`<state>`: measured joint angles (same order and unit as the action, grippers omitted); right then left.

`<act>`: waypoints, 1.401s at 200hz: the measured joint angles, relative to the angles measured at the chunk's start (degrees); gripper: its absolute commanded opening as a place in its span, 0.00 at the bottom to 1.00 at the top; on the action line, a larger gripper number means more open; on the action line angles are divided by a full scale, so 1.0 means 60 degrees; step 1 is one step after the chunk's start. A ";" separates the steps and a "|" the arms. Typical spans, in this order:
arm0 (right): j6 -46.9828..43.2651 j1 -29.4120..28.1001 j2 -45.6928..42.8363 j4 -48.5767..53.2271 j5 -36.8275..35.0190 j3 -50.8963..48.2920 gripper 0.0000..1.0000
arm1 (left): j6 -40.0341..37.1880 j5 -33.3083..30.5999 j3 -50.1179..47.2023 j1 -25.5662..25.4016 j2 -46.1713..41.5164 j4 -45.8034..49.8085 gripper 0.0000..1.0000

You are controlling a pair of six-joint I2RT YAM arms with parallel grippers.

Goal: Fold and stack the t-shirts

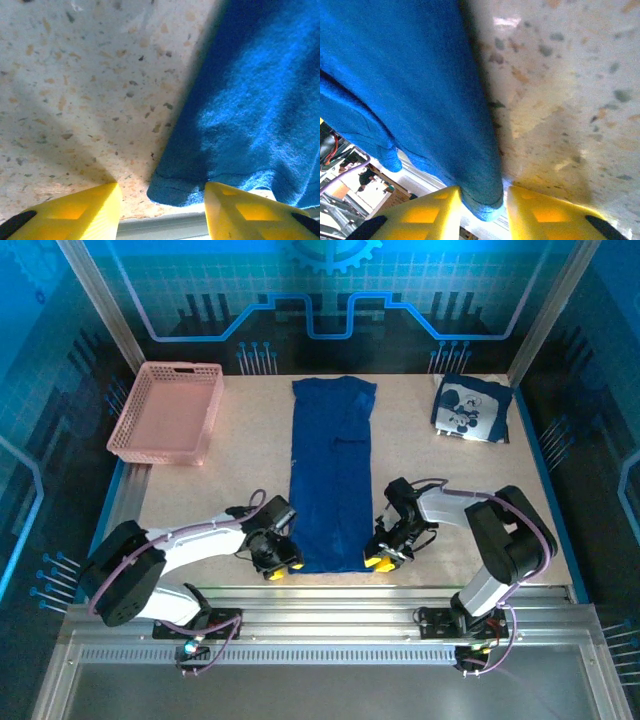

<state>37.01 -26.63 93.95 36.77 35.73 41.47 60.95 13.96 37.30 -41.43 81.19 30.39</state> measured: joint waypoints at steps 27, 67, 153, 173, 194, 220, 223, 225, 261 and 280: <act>-0.0066 -0.0131 0.0160 -0.0310 0.0018 0.0106 0.21 | 0.0029 0.0015 0.0335 0.0000 0.0404 0.0397 0.36; -0.0146 -0.0248 0.0335 -0.0641 0.0029 0.0226 0.12 | 0.0025 -0.0015 0.0652 0.0000 0.0754 0.0769 0.22; -0.0361 -0.0375 0.0164 -0.0044 -0.0131 0.0364 0.01 | -0.0477 0.0047 0.1632 -0.0135 0.0790 -0.0561 0.00; -0.0390 -0.0426 -0.0197 0.0368 -0.0229 0.0506 0.00 | -0.0506 -0.0109 0.1632 -0.0135 0.0204 -0.0288 0.00; -0.0390 -0.0433 -0.0565 0.0834 -0.0412 0.0925 0.00 | -0.0517 -0.0222 0.1636 -0.0113 -0.0051 -0.0087 0.00; -0.0448 -0.0357 -0.0659 0.1468 -0.0685 0.2186 0.00 | -0.0699 -0.0295 0.1814 0.0186 -0.0047 0.0189 0.00; -0.0459 -0.0328 -0.0659 0.1515 -0.0707 0.2350 0.00 | -0.0718 -0.0288 0.1880 0.0255 -0.0044 0.0229 0.00; -0.0466 -0.0310 -0.0659 0.1534 -0.0721 0.2441 0.00 | -0.0729 -0.0288 0.1916 0.0288 -0.0040 0.0255 0.00; -0.0732 0.0393 -0.0350 0.1949 -0.0962 0.4302 0.00 | -0.1268 -0.0353 0.3282 0.1486 0.0069 0.0433 0.00; -0.0863 0.0809 0.0131 0.2025 -0.0987 0.5038 0.00 | -0.1606 -0.0321 0.3850 0.2211 0.0197 0.0426 0.00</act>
<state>31.83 -21.78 94.74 48.93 29.80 71.70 51.31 12.03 60.40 -28.16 82.37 32.95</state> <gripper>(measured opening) 0.064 0.053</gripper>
